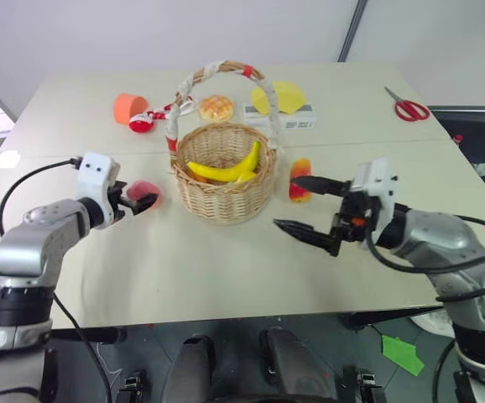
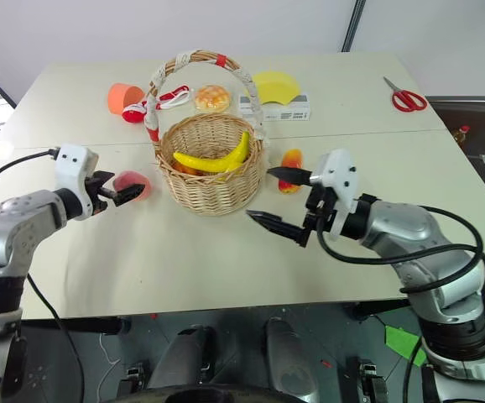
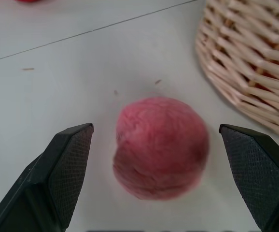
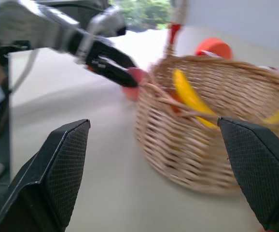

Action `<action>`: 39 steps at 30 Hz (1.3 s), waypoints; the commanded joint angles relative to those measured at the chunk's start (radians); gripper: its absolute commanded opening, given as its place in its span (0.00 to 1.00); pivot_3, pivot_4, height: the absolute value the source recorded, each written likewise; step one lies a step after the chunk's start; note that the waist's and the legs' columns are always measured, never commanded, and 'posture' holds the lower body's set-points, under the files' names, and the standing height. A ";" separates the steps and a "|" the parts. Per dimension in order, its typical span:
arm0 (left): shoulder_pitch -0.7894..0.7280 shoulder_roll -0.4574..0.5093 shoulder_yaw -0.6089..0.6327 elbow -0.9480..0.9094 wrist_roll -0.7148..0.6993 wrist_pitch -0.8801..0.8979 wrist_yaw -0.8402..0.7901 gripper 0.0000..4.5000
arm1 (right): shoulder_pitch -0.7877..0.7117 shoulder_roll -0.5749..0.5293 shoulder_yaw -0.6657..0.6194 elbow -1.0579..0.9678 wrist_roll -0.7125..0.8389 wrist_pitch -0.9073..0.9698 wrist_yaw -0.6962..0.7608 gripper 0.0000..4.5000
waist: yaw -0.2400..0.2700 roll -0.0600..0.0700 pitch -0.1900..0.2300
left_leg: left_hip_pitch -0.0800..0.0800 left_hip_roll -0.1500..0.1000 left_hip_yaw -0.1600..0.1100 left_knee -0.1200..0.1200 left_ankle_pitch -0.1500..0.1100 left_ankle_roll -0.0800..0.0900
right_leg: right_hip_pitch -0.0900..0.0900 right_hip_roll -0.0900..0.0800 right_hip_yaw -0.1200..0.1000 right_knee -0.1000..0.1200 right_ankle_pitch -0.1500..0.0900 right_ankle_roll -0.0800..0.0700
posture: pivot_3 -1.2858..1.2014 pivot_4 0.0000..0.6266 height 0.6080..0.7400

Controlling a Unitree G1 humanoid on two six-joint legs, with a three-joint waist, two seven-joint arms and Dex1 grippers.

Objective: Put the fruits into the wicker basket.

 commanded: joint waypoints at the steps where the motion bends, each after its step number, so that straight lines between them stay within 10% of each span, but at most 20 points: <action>1: -0.030 -0.014 -0.024 0.033 0.039 -0.014 -0.006 1.00 | 0.009 0.009 0.003 -0.024 -0.005 -0.027 0.011 0.98 | -0.001 0.000 0.000 | 0.000 0.000 0.000 0.000 0.000 0.000 | 0.000 0.000 0.000 0.000 0.000 0.000 | 0.52 0.24 1.00; 9: -0.043 -0.028 -0.021 0.051 0.068 -0.021 -0.020 0.51 | 0.038 0.021 0.015 -0.016 -0.031 -0.070 0.025 1.00 | -0.001 0.000 0.000 | 0.000 0.001 0.000 0.000 0.000 0.000 | 0.000 0.000 0.000 0.000 0.000 0.000 | 0.52 0.24 1.00; 18: 0.033 0.012 0.225 -0.355 -0.272 -0.017 -0.256 0.51 | 0.045 0.016 0.002 0.020 -0.063 -0.103 0.043 1.00 | 0.002 -0.001 0.001 | 0.000 0.003 0.000 0.000 0.000 0.000 | -0.001 -0.001 0.000 0.000 0.000 0.000 | 0.52 0.24 1.00; 29: -0.341 -0.255 -0.204 -0.181 -0.039 -0.001 -0.032 0.51 | -0.028 0.044 0.026 0.119 -0.119 -0.088 0.006 1.00 | 0.015 -0.002 0.000 | 0.000 -0.002 0.000 0.001 -0.001 0.001 | 0.001 0.000 0.001 -0.001 0.000 0.001 | 0.52 0.24 1.00; 33: -0.366 -0.257 -0.230 -0.114 -0.002 -0.024 -0.065 0.93 | -0.015 0.083 0.006 0.129 -0.132 -0.046 -0.088 1.00 | -0.002 -0.002 0.000 | 0.000 0.000 -0.001 -0.001 -0.001 0.001 | -0.001 0.001 0.001 0.000 -0.001 0.001 | 0.52 0.24 1.00; 39: -0.347 -0.210 -0.152 -0.157 -0.051 -0.042 -0.158 0.97 | -0.103 0.174 -0.066 0.240 -0.168 0.181 -0.384 1.00 | -0.004 -0.002 0.000 | 0.000 -0.001 0.000 0.001 0.000 0.000 | -0.001 0.000 0.001 0.002 0.000 0.001 | 0.52 0.24 1.00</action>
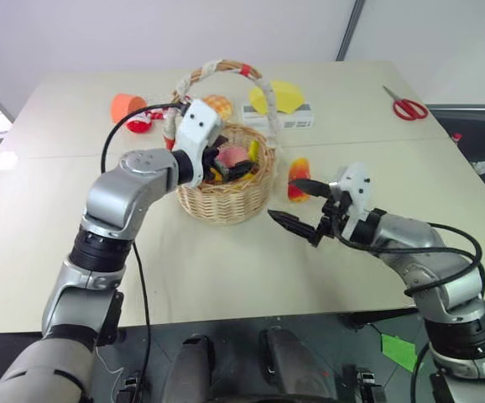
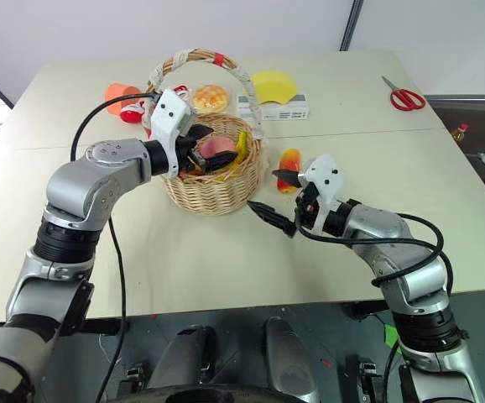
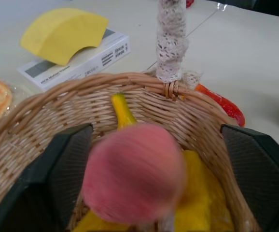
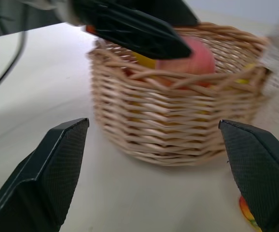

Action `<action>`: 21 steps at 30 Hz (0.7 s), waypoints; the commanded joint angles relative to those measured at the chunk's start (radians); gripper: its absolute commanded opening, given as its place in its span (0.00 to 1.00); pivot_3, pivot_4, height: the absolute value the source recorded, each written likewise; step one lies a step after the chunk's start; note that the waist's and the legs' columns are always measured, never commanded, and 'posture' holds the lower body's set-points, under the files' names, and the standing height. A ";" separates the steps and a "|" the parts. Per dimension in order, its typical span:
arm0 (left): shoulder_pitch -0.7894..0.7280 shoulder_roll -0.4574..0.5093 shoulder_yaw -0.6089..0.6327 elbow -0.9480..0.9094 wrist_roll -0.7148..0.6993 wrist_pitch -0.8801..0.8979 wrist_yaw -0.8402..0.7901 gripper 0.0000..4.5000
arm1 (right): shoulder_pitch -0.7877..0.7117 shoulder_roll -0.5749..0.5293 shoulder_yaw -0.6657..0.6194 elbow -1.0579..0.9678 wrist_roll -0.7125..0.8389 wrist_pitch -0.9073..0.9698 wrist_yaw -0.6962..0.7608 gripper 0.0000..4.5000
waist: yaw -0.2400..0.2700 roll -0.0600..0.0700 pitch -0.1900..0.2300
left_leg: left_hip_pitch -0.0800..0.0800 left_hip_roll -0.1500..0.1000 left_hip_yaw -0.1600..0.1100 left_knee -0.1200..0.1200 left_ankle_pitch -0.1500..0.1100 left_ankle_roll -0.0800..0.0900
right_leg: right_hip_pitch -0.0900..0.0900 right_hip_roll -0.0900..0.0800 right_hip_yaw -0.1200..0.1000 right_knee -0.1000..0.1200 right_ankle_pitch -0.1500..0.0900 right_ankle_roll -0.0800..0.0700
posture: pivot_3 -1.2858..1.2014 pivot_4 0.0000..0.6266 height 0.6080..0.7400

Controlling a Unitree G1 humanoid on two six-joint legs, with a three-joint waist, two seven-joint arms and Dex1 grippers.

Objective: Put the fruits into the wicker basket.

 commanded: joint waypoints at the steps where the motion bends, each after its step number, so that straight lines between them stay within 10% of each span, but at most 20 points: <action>1: 0.010 0.047 0.087 -0.068 -0.039 -0.049 -0.069 0.97 | -0.106 0.061 -0.082 0.087 -0.020 0.195 -0.218 1.00 | -0.002 0.000 0.000 | 0.000 0.000 0.000 0.000 0.000 0.000 | 0.000 0.000 0.000 0.000 0.000 0.000 | 0.52 0.24 1.00; 12: 0.292 0.270 0.191 -0.255 -0.100 -0.193 -0.328 0.97 | -0.395 0.231 -0.240 0.399 0.027 0.477 -0.431 1.00 | -0.001 0.001 0.000 | -0.002 0.001 0.002 -0.001 0.000 0.000 | -0.003 -0.002 0.001 0.000 0.000 -0.001 | 0.52 0.24 1.00; 21: 0.343 0.261 0.214 -0.312 -0.130 -0.174 -0.278 0.97 | -0.467 0.264 -0.177 0.575 -0.058 0.458 -0.447 1.00 | -0.003 0.001 0.000 | -0.003 0.001 0.001 -0.001 0.000 0.000 | -0.003 -0.001 0.001 -0.001 0.000 0.000 | 0.52 0.24 1.00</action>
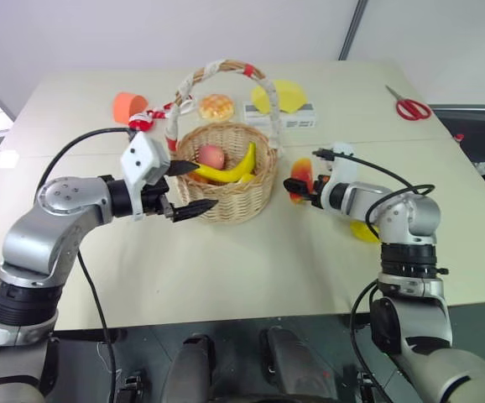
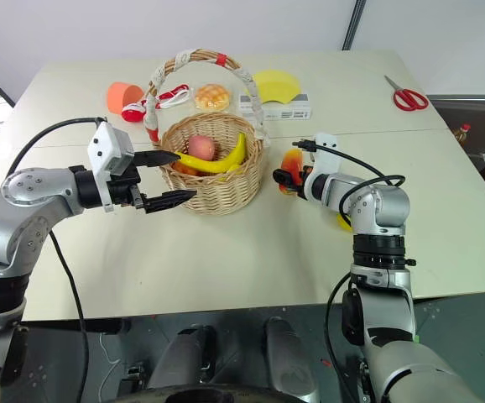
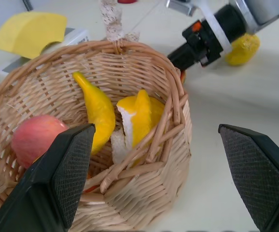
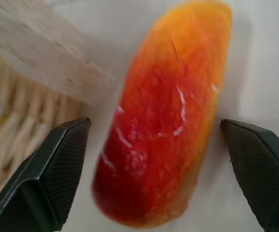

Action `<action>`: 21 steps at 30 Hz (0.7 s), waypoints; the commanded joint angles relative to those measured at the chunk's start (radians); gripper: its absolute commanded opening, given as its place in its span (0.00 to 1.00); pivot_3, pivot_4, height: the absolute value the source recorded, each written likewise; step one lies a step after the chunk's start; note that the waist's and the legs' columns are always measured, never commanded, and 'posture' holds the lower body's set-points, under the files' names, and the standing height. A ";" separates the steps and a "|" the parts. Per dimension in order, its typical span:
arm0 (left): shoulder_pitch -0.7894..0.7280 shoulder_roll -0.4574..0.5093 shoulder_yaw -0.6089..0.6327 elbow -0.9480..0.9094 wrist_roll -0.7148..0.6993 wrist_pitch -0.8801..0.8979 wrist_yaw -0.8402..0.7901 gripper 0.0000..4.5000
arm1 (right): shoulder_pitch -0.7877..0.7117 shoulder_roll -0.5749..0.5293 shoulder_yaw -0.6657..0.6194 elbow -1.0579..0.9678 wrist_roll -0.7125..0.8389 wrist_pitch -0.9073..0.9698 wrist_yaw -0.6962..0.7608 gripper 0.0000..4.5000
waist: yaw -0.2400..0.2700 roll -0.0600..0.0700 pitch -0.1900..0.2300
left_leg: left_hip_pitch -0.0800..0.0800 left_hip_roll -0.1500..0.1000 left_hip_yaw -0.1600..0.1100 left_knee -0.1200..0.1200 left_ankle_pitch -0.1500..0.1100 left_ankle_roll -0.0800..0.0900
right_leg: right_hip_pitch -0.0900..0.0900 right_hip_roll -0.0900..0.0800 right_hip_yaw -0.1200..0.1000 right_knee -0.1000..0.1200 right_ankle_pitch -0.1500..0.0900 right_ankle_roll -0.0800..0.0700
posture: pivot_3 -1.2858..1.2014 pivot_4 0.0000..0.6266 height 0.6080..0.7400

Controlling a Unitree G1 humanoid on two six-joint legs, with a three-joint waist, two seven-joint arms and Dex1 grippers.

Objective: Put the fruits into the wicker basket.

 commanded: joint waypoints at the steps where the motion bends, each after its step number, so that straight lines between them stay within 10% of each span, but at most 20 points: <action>1: 0.008 -0.005 0.036 -0.061 -0.030 0.001 0.019 0.97 | -0.031 0.009 0.015 0.022 -0.037 -0.049 0.004 1.00 | -0.001 0.000 0.000 | 0.000 0.000 0.000 0.000 0.000 0.000 | 0.000 0.000 0.000 0.000 0.000 0.000 | 0.52 0.24 1.00; 9: 0.033 -0.007 0.065 -0.065 -0.053 -0.028 0.025 1.00 | -0.022 0.020 -0.010 -0.053 -0.037 -0.054 0.010 0.35 | -0.003 0.000 0.000 | 0.001 0.000 0.000 0.000 0.000 0.000 | 0.000 0.001 0.000 0.000 0.000 0.000 | 0.52 0.24 1.00; 21: 0.142 -0.017 0.237 0.027 -0.125 -0.057 0.032 1.00 | 0.263 -0.546 0.253 -0.597 -0.147 -0.430 0.555 0.35 | -0.009 0.001 0.001 | -0.002 -0.001 0.000 0.000 -0.001 0.002 | -0.001 0.001 -0.001 -0.003 -0.001 0.002 | 0.52 0.24 1.00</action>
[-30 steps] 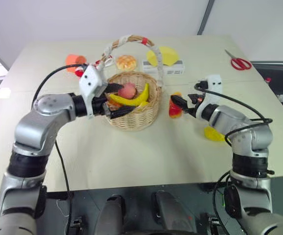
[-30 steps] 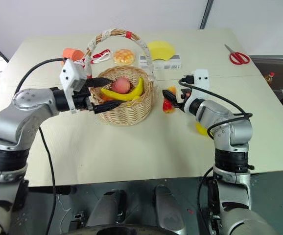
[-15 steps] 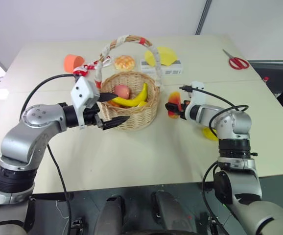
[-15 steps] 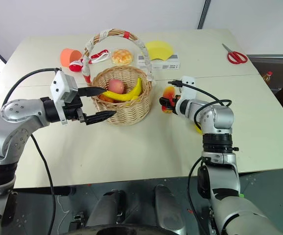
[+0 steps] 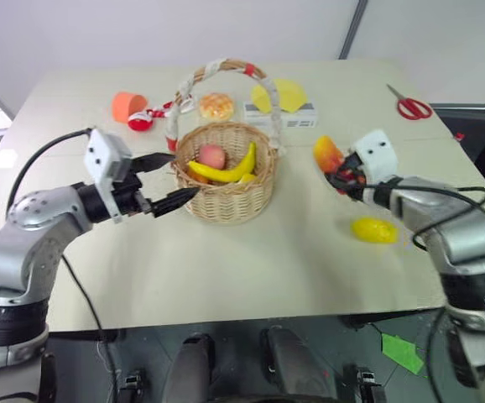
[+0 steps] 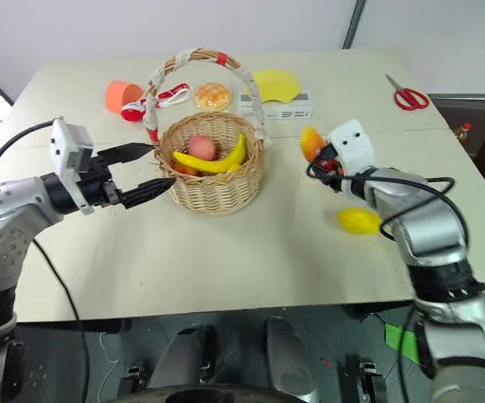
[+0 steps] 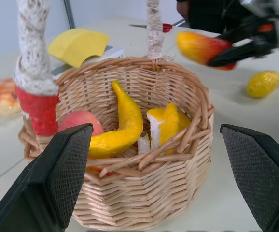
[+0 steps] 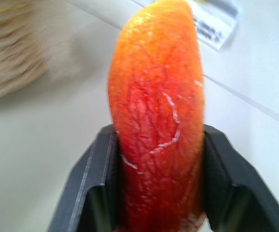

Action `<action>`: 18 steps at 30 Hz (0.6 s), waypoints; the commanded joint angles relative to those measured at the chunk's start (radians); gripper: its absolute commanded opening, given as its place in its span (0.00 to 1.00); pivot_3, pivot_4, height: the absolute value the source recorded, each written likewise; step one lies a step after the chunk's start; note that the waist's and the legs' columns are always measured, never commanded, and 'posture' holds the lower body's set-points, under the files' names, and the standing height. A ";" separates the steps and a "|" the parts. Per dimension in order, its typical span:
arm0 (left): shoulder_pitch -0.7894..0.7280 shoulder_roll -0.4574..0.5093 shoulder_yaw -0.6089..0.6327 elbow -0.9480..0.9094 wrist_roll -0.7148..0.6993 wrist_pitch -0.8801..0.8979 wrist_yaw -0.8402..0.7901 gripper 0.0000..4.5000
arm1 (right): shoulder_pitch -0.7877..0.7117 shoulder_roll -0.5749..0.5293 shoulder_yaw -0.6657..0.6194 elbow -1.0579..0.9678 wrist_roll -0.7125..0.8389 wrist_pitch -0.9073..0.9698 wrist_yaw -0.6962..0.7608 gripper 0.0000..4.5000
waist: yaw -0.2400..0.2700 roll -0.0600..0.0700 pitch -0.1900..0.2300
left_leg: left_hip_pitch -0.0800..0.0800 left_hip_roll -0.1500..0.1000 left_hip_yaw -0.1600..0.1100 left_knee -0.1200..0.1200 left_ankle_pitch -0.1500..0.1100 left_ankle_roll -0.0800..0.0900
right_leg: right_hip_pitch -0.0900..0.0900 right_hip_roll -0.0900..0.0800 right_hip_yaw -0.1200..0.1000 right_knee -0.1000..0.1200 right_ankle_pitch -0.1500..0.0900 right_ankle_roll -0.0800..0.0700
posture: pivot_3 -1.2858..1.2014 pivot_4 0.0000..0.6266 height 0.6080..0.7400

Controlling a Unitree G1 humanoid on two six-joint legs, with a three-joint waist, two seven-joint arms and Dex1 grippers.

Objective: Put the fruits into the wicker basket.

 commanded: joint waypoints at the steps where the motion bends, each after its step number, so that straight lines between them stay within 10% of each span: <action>1: 0.017 0.002 0.060 0.023 -0.018 -0.037 -0.003 1.00 | 0.004 -0.042 -0.007 -0.159 0.058 -0.100 0.160 0.35 | -0.006 0.000 0.000 | 0.000 0.001 0.000 0.000 0.000 0.000 | 0.000 0.001 0.000 0.001 0.000 0.000 | 0.52 0.24 1.00; 16: 0.077 -0.037 0.063 -0.031 -0.077 -0.045 0.009 1.00 | -0.487 0.399 0.222 0.237 -0.058 -0.003 0.054 0.35 | -0.006 0.000 0.000 | 0.002 0.002 -0.002 0.000 0.000 0.000 | 0.001 -0.003 0.000 0.003 0.001 -0.002 | 0.52 0.24 1.00; 18: 0.087 -0.044 0.059 -0.053 -0.081 -0.045 0.025 1.00 | -0.504 0.421 0.217 0.272 -0.077 -0.043 0.057 0.58 | 0.000 0.000 0.000 | 0.001 0.001 -0.003 0.000 0.000 0.000 | 0.000 -0.004 0.000 0.003 0.001 -0.002 | 0.52 0.24 1.00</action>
